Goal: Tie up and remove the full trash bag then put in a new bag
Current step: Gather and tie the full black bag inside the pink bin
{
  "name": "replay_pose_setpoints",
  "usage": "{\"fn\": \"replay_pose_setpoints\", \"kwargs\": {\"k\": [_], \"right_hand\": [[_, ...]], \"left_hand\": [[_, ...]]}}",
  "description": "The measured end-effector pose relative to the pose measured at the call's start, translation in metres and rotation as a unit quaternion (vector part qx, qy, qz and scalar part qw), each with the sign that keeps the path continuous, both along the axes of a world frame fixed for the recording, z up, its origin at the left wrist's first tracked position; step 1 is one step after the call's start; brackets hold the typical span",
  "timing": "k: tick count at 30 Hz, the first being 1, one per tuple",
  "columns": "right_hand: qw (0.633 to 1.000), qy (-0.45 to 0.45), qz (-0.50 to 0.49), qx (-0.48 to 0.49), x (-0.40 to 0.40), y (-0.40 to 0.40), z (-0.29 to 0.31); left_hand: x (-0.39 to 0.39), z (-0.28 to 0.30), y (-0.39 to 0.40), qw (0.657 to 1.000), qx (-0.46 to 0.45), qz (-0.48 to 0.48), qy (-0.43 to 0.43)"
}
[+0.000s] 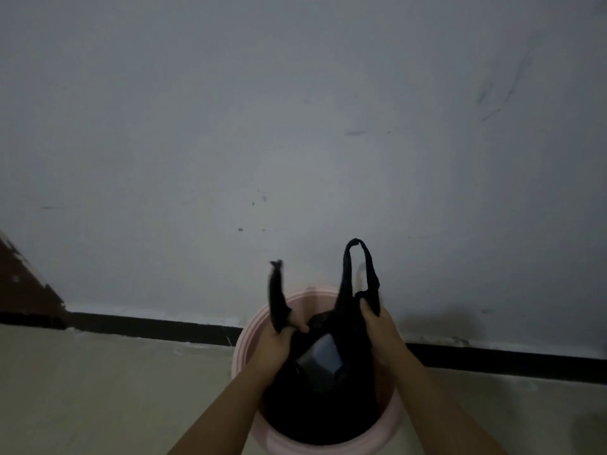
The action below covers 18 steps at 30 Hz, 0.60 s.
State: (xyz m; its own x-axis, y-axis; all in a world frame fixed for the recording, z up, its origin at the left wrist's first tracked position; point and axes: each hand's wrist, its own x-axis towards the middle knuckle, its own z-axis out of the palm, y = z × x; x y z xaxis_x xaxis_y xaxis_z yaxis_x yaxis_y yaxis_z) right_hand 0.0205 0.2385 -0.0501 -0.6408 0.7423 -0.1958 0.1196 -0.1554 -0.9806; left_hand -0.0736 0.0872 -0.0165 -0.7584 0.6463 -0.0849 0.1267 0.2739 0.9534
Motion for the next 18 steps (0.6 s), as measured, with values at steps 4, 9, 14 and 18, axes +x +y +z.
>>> {"fn": "replay_pose_setpoints", "kwargs": {"k": [4, 9, 14, 18], "right_hand": [[0.999, 0.006, 0.009, 0.042, 0.006, -0.002, 0.002], [0.975, -0.042, 0.16, 0.151, 0.024, 0.01, -0.004], [0.987, 0.055, 0.034, 0.146, 0.013, -0.003, 0.008], [0.993, 0.076, 0.064, -0.063, 0.001, -0.006, 0.004]], "left_hand": [[-0.004, -0.004, 0.001, 0.993, -0.04, 0.107, -0.023], [-0.017, 0.001, 0.009, 0.973, -0.006, 0.068, -0.22], [-0.02, -0.008, 0.004, 0.971, -0.017, 0.075, -0.227], [-0.017, -0.011, -0.002, 0.968, 0.092, 0.112, -0.206]]}}
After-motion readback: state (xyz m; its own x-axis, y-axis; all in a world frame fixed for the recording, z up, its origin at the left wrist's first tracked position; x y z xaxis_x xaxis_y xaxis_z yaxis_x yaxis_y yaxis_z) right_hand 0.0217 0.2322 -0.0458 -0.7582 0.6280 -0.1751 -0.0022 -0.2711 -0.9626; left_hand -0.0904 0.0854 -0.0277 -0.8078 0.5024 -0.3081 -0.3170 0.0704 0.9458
